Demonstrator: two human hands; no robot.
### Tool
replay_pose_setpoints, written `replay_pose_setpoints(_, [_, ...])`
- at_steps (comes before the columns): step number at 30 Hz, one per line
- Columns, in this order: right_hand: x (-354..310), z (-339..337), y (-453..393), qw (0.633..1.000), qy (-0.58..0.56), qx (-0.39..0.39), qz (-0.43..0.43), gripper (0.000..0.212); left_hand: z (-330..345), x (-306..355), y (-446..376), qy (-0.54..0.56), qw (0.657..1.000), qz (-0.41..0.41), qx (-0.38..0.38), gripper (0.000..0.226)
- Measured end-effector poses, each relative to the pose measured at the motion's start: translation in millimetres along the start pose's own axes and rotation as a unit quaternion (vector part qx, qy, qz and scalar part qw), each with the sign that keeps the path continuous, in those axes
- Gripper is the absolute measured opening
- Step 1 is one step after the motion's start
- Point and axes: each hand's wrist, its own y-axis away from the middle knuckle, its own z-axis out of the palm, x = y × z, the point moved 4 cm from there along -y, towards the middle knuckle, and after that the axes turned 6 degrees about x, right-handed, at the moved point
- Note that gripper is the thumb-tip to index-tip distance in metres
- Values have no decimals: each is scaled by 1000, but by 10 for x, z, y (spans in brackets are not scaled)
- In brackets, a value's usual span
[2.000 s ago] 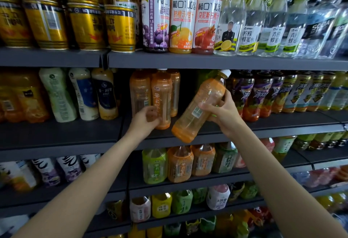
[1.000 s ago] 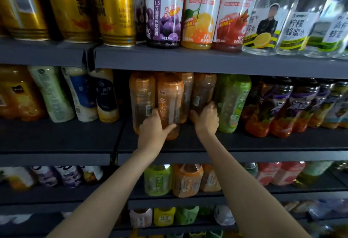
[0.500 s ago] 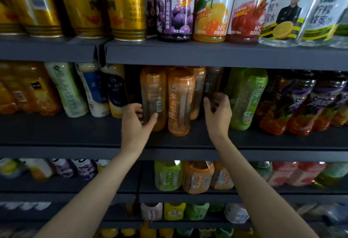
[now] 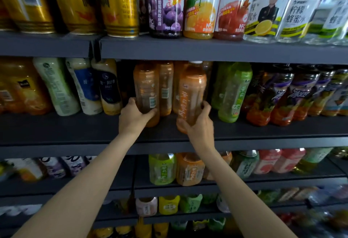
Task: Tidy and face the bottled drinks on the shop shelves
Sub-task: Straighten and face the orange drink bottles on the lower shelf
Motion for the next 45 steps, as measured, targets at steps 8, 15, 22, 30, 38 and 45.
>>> replay_pose_setpoints(8, [240, -112, -494, 985, 146, 64, 65, 63, -21, -6, 60, -12, 999, 33, 11, 59])
replay_pose_setpoints(15, [208, 120, -848, 975, 192, 38, 100, 48, -24, -47, 24, -9, 999, 34, -2, 62])
replay_pose_setpoints(22, [303, 322, -1178, 971, 206, 13, 117, 41, -32, -41, 54, 2, 1000, 31, 2, 62])
replay_pose_setpoints(30, [425, 132, -687, 995, 80, -4, 55, 37, -48, 79, 92, -1, 999, 35, -34, 61])
replay_pose_setpoints(38, [6, -288, -360, 986, -158, -51, -8, 53, 460, 572, 353, 45, 987, 87, -127, 67])
replay_pose_setpoints(45, [163, -372, -464, 998, 4, 48, -45, 74, 651, 618, 359, 88, 988, 85, -98, 53])
